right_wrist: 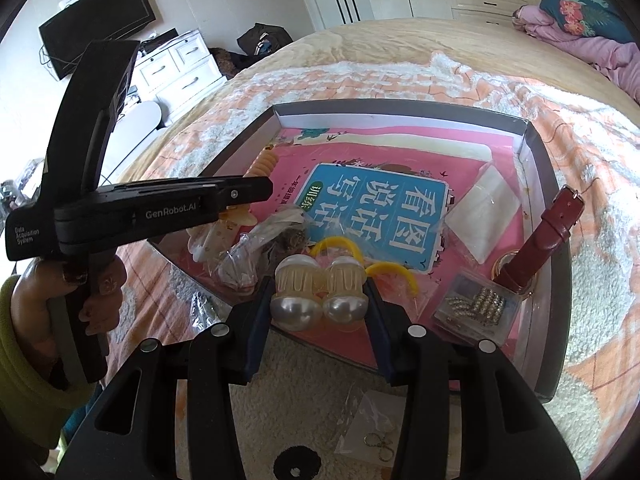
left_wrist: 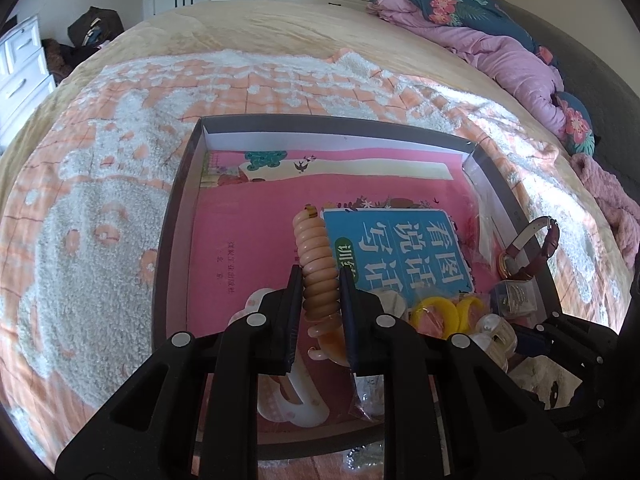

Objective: Organize jewelry
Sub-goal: 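Carry hair tie into grey box and open left tool while right releases pearl clips there, then withdraw both tools from the grey box toward the remaining items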

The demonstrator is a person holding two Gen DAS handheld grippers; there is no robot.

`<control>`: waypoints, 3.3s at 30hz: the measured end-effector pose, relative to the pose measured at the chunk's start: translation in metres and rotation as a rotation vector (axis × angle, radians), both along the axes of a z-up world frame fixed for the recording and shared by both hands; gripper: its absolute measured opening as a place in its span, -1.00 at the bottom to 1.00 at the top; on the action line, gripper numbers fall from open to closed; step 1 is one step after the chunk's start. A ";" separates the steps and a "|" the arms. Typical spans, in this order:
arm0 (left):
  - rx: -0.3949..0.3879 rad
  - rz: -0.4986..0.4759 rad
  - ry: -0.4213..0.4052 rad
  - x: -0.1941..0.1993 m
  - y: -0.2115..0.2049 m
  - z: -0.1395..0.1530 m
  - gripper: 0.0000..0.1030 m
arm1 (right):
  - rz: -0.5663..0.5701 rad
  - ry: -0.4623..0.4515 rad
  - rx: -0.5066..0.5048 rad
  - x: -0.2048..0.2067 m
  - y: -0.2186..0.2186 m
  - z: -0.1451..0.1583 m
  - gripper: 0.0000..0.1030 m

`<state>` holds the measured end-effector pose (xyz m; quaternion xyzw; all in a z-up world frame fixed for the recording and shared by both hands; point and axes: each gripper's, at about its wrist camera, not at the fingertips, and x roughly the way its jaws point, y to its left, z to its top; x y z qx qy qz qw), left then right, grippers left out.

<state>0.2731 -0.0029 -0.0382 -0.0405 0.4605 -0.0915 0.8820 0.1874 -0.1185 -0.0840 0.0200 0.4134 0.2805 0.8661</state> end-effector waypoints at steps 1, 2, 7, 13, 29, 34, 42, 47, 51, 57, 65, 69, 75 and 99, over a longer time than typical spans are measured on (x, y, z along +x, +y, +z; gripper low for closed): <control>-0.001 -0.001 0.002 0.000 0.000 -0.001 -0.78 | 0.000 -0.004 -0.001 0.000 0.000 0.001 -0.16; 0.000 0.000 0.003 -0.001 0.000 -0.001 -0.78 | -0.001 -0.007 -0.001 0.000 0.000 0.002 -0.15; -0.006 -0.001 0.003 -0.001 0.000 -0.001 -0.78 | -0.008 -0.007 0.009 -0.002 -0.003 0.005 0.01; -0.004 -0.004 -0.003 -0.003 -0.001 0.000 -0.78 | -0.018 -0.017 0.021 -0.006 -0.009 0.013 0.29; -0.010 0.009 -0.026 -0.012 -0.001 0.015 -0.36 | -0.059 -0.055 0.035 -0.021 -0.029 0.030 0.55; -0.016 0.018 -0.039 -0.019 0.001 0.023 -0.03 | -0.064 -0.073 0.041 -0.028 -0.032 0.036 0.65; -0.035 0.055 -0.063 -0.033 0.010 0.035 0.65 | -0.060 -0.104 0.055 -0.040 -0.034 0.047 0.70; -0.054 0.086 -0.080 -0.044 0.018 0.044 0.81 | -0.061 -0.131 0.053 -0.050 -0.034 0.055 0.70; -0.049 0.099 -0.098 -0.054 0.022 0.052 0.81 | -0.061 -0.150 0.056 -0.056 -0.034 0.061 0.71; -0.046 0.101 -0.124 -0.068 0.024 0.063 0.81 | -0.054 -0.176 0.055 -0.064 -0.034 0.068 0.71; -0.038 0.098 -0.157 -0.088 0.023 0.073 0.81 | -0.047 -0.193 0.052 -0.074 -0.034 0.072 0.72; -0.029 0.099 -0.166 -0.098 0.023 0.074 0.81 | -0.046 -0.194 0.046 -0.079 -0.035 0.071 0.72; -0.010 0.099 -0.172 -0.112 0.021 0.072 0.81 | -0.055 -0.189 0.035 -0.087 -0.040 0.068 0.72; 0.026 0.082 -0.107 -0.149 0.011 0.035 0.81 | -0.093 -0.119 -0.044 -0.110 -0.065 0.024 0.72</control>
